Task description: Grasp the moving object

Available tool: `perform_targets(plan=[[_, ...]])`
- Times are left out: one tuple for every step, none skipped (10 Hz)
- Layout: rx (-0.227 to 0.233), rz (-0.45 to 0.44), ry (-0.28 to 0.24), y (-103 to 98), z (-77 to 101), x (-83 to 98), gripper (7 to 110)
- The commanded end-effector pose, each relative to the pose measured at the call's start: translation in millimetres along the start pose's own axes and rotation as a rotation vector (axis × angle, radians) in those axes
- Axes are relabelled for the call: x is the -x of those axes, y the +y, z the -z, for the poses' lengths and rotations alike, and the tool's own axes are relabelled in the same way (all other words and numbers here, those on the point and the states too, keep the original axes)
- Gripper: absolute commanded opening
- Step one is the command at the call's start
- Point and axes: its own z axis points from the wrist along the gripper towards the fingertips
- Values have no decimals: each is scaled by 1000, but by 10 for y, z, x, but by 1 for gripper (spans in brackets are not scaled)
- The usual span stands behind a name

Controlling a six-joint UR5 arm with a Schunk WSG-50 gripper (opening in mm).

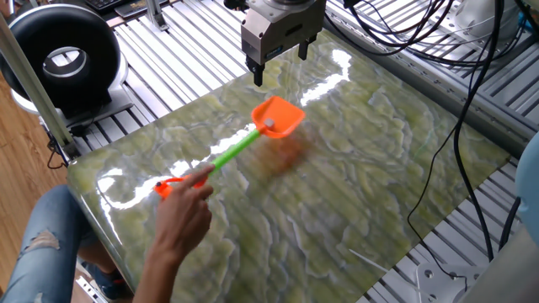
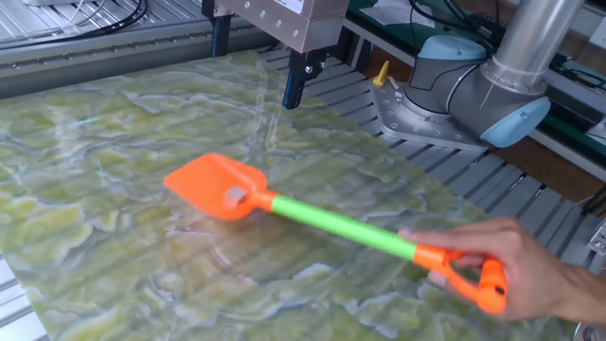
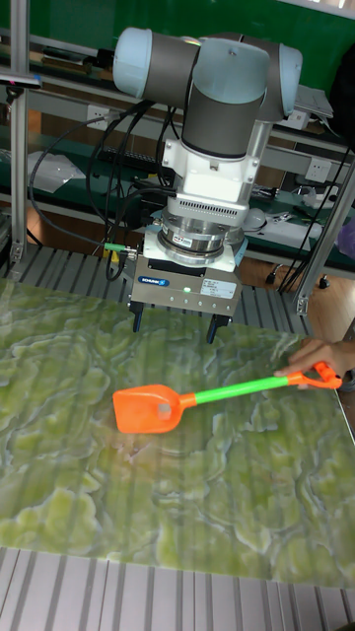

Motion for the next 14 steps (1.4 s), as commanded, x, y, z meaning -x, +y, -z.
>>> perform_targets(plan=[[177, -168, -241, 416, 100, 634, 107], [177, -168, -241, 420, 89, 639, 107], [174, -165, -242, 414, 84, 641, 7], [170, -163, -241, 409, 81, 638, 7], [170, -163, -241, 409, 79, 639, 7], [169, -163, -239, 405, 72, 637, 7], [166, -164, -238, 398, 70, 633, 7], [150, -163, -223, 362, 60, 594, 7], [129, -160, -216, 315, 49, 571, 7], [123, -159, -213, 300, 46, 564, 7], [129, -160, -217, 314, 50, 575, 7], [117, -160, -215, 285, 47, 567, 7], [90, -155, -205, 222, 37, 535, 7], [83, -150, -197, 208, 33, 516, 7]])
